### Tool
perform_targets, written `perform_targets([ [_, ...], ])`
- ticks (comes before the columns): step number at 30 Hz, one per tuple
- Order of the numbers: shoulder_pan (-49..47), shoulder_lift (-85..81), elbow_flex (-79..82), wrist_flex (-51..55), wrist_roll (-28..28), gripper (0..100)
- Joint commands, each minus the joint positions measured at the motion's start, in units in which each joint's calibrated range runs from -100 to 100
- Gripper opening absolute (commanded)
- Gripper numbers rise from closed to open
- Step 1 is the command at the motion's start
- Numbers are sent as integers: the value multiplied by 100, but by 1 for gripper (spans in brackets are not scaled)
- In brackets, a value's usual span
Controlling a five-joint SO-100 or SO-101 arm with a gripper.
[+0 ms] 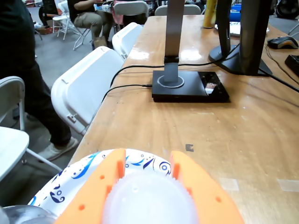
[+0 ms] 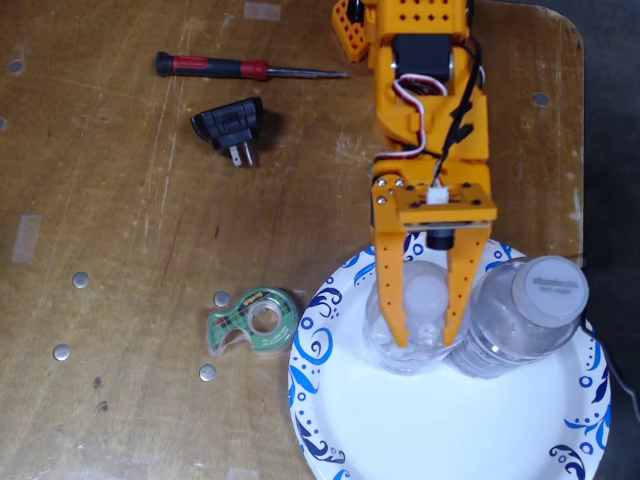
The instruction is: Move the bottles to the plate
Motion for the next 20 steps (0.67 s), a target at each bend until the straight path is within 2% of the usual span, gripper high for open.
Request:
perform_targets([
  [1,-75,44,42,-371,47,5],
  [8,-21,196,474,-1128,53,5],
  [20,1,154,519,-1189,58,7],
])
